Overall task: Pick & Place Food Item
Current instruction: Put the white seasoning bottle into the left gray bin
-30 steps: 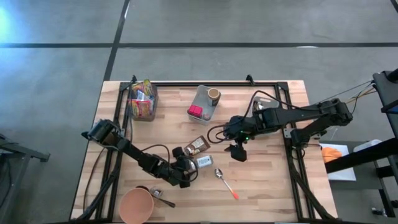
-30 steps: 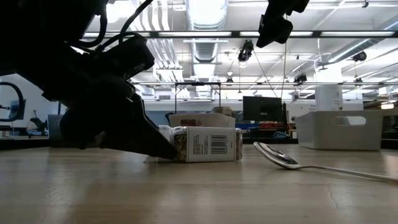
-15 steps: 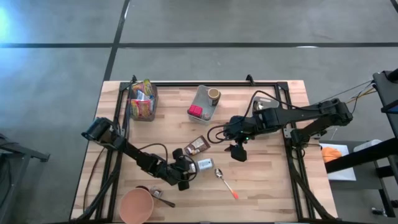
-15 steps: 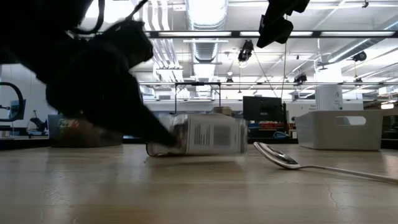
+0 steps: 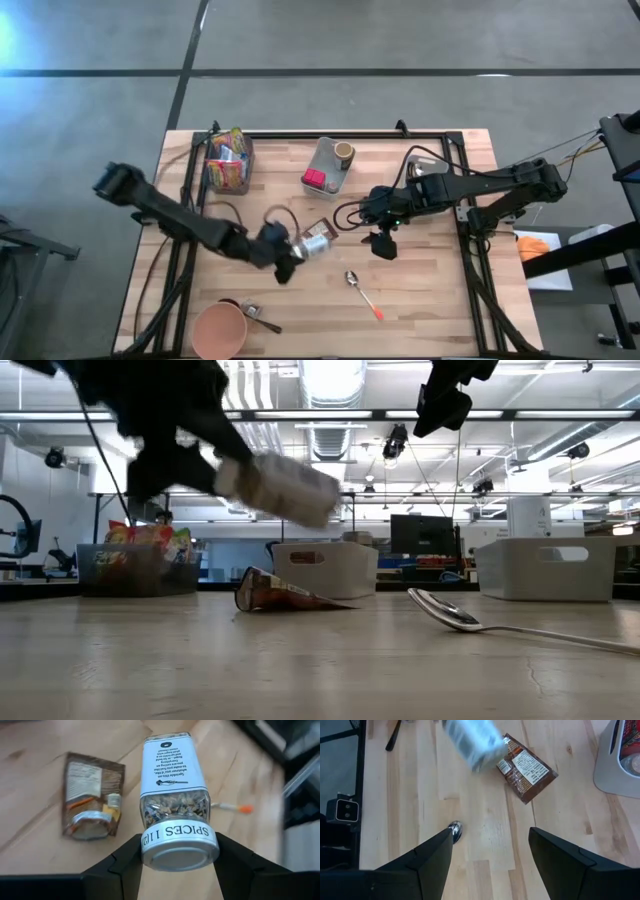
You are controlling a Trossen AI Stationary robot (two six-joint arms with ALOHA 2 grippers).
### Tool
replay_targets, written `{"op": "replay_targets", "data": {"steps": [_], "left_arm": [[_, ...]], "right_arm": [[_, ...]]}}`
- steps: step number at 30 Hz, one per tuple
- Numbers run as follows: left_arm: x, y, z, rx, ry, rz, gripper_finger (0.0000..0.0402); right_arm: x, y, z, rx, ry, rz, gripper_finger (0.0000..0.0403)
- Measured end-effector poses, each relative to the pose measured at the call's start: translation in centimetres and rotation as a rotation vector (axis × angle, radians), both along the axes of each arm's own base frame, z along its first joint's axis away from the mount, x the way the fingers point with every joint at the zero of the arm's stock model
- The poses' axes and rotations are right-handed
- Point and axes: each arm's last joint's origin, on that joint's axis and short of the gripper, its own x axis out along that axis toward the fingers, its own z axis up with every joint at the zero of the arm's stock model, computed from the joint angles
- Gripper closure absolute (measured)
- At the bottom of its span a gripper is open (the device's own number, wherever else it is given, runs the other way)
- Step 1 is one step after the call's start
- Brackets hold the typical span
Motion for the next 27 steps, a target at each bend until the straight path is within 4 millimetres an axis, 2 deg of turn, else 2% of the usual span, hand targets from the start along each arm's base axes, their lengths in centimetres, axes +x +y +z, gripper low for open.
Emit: {"op": "replay_targets", "data": {"steps": [6,9,14,20,23,27], "left_arm": [[-2.3,4.5,5.0,-0.268,-0.062,0.191,0.0211],[-3.1,7.2,7.1,-0.34,-0.053,0.223,0.0211],[-3.7,11.0,9.9,-0.302,0.065,0.21,0.0211],[-3.4,14.0,13.0,-0.237,0.161,0.158,0.0211],[-2.8,15.1,13.8,-0.218,0.214,0.133,0.0211],[-1.3,16.0,13.9,-0.197,0.304,0.082,0.0211]], "right_arm": [[0.0,0.0,0.0,-0.013,-0.006,-0.005,0.0143],[0.0,-0.1,0.0,-0.024,-0.009,-0.004,0.0143],[0.0,-0.1,0.1,-0.035,-0.012,0.002,0.0143],[-0.1,-0.1,0.0,-0.038,0.002,0.004,0.0143],[-0.3,-0.1,-0.2,-0.04,0.033,0.002,0.0143],[-0.5,-0.1,-0.3,-0.041,0.054,0.001,0.0143]]}}
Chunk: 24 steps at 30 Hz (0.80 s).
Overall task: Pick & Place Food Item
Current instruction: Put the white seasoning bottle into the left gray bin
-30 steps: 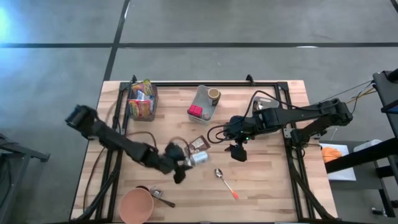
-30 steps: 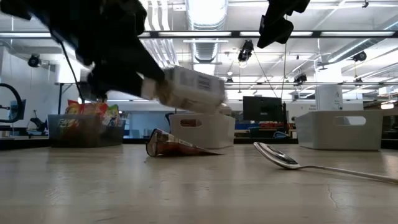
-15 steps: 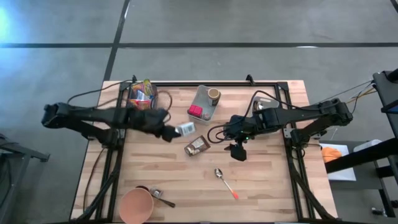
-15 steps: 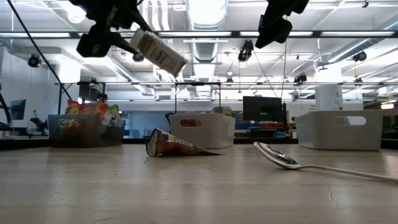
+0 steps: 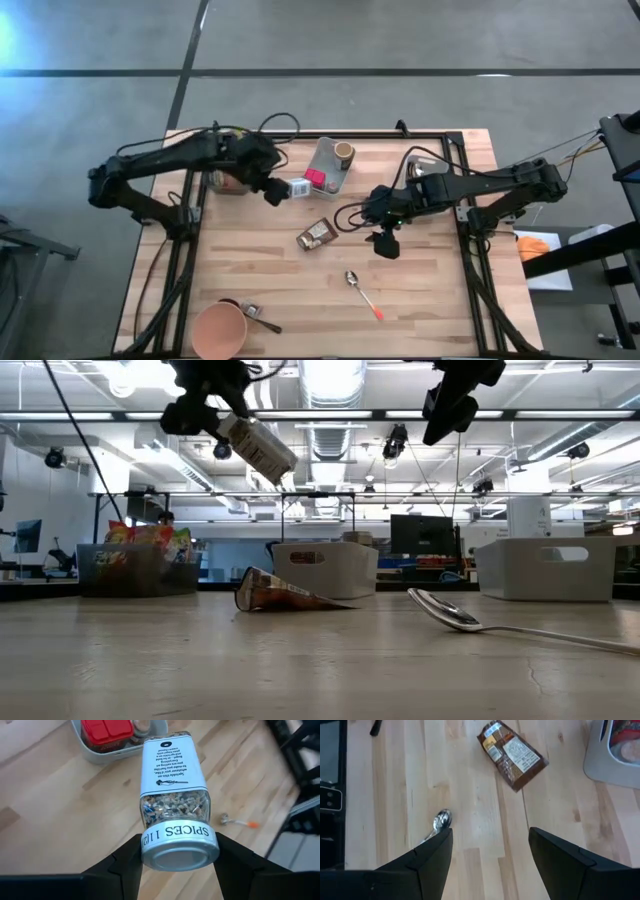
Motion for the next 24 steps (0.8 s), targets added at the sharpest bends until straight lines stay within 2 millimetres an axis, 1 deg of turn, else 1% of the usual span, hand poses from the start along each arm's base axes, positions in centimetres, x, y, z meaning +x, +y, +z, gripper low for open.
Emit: {"op": "replay_targets", "data": {"steps": [4,6,9,12,15,19,24], "left_arm": [[1.8,0.4,-0.4,0.016,0.059,-0.064,0.0211],[2.5,0.4,-0.6,-0.014,0.053,-0.116,0.0211],[3.3,0.3,-0.9,-0.102,0.011,-0.176,0.0211],[4.0,0.2,-0.8,-0.184,-0.039,-0.149,0.0211],[4.4,0.3,-0.4,-0.228,-0.087,-0.096,0.0211],[4.8,0.4,0.5,-0.259,-0.15,-0.063,0.0211],[5.0,0.4,0.8,-0.3,-0.175,-0.054,0.0211]], "right_arm": [[-0.1,0.0,-0.1,0.01,0.012,-0.019,0.0143],[0.0,0.0,0.0,0.005,-0.003,-0.022,0.0143],[0.8,0.0,0.6,-0.061,-0.107,-0.008,0.0143],[1.6,0.0,1.4,-0.151,-0.226,0.051,0.0143],[2.3,-0.1,2.0,-0.255,-0.282,0.078,0.0143],[3.1,-0.4,2.5,-0.4,-0.29,0.036,0.0143],[4.6,-0.3,3.1,-0.497,-0.297,0.078,0.0143]]}}
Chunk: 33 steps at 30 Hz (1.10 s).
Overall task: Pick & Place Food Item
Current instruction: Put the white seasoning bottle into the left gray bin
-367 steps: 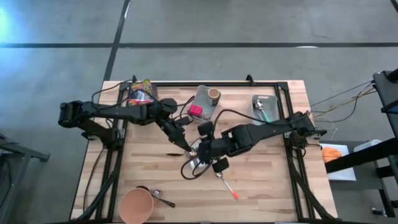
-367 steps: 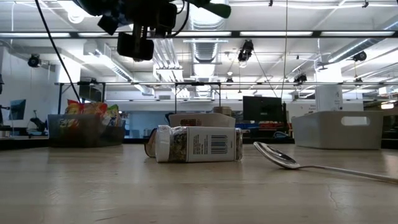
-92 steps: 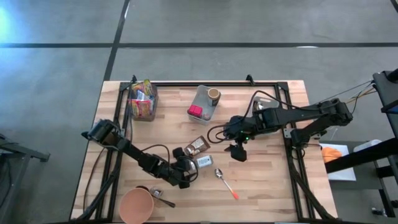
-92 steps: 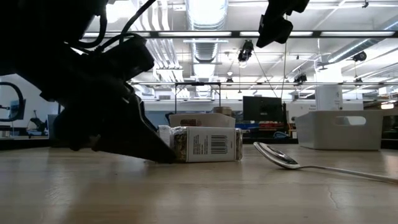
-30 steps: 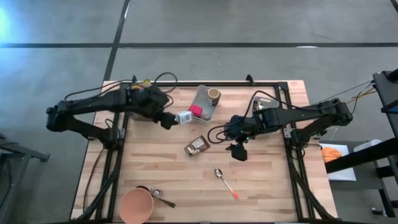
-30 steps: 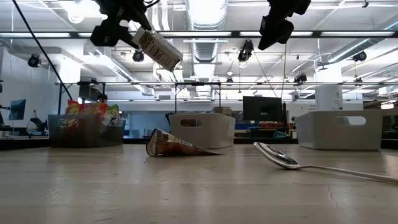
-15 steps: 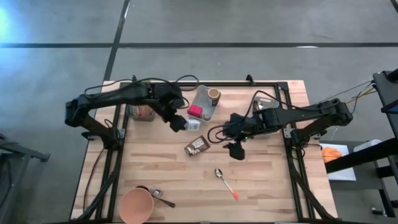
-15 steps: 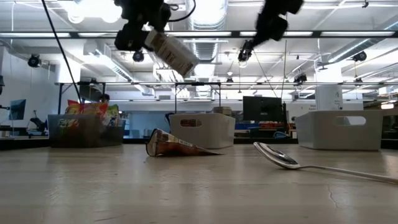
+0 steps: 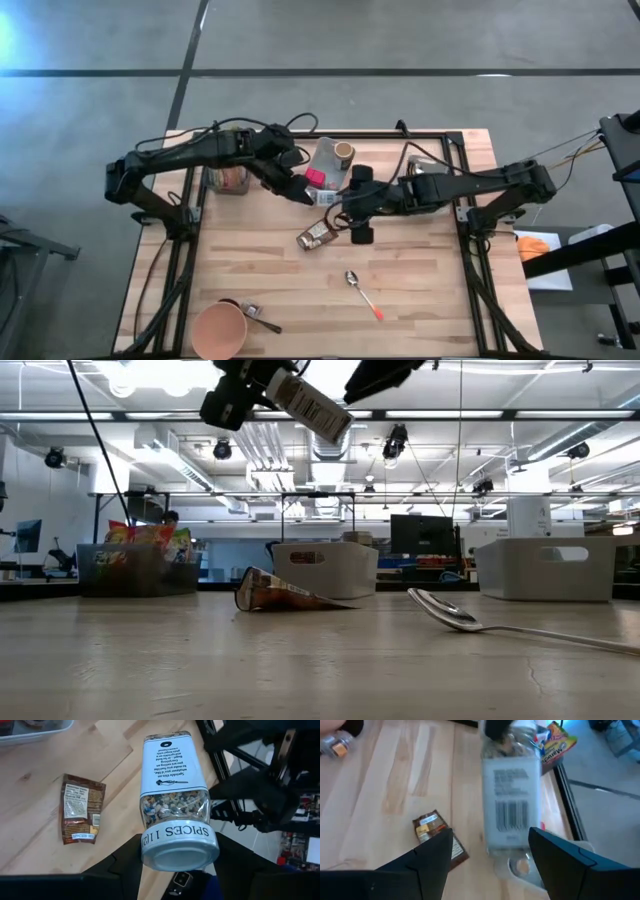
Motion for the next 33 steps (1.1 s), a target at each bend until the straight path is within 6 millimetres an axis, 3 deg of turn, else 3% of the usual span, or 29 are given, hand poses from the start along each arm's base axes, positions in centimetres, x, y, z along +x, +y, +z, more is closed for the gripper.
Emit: {"op": "replay_targets", "data": {"steps": [8,26,33], "left_arm": [[0.1,0.0,-0.1,-0.005,-0.002,0.01,0.0211],[0.6,-0.1,0.6,-0.035,-0.093,-0.038,0.0211],[0.5,-0.1,0.7,-0.01,-0.109,-0.064,0.0211]], "right_arm": [[2.9,0.2,0.5,-0.098,0.024,-0.033,0.0143],[3.1,0.1,0.5,-0.138,0.102,-0.098,0.0144],[3.1,0.1,0.6,-0.139,0.103,-0.097,0.0214]]}}
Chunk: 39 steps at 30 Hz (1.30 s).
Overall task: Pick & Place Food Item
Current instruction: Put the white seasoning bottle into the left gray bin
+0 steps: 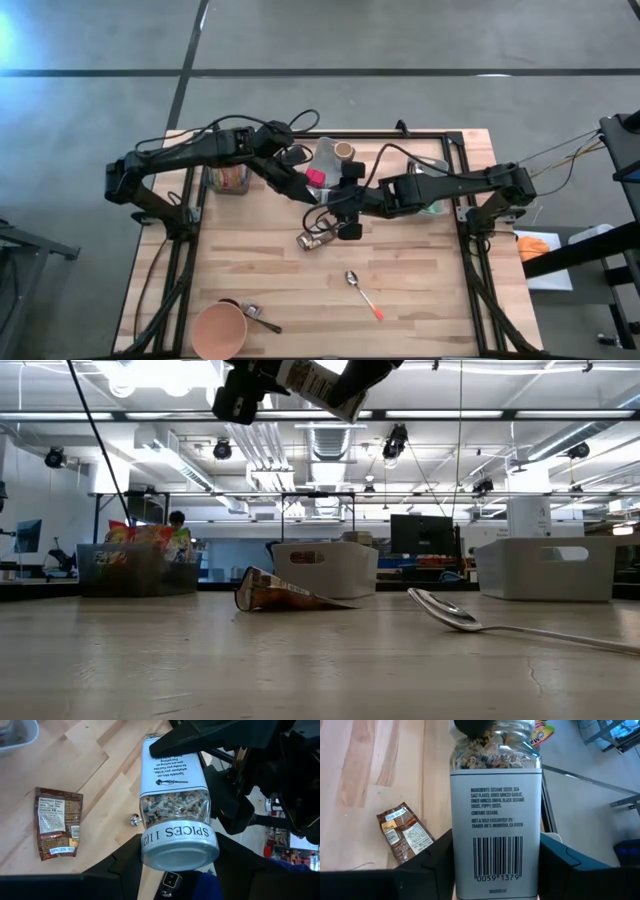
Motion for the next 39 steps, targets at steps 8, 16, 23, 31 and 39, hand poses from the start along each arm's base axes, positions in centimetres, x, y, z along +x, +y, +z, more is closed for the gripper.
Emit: {"op": "replay_targets", "data": {"steps": [8,16,23,31,39], "left_arm": [[-0.4,-0.1,0.6,0.077,-0.063,-0.056,0.0132],[-2.6,-0.5,3.1,0.155,-0.154,-0.033,0.0022],[-6.3,-1.3,6.8,0.458,-0.321,0.074,0.0016],[-8.2,-2.3,9.2,0.673,-0.551,0.167,0.0022],[-7.2,-2.4,8.6,0.727,-0.761,0.201,0.0065]], "right_arm": [[0.0,0.0,0.1,0.027,-0.023,-0.027,0.0214],[-0.4,0.1,0.5,0.129,-0.063,-0.074,0.0214],[-1.7,0.1,3.1,0.282,-0.222,-0.107,0.0214],[-3.4,-0.7,6.3,0.451,-0.515,0.061,0.0214],[-5.9,-2.9,6.2,0.556,-0.852,0.189,0.0214]]}}
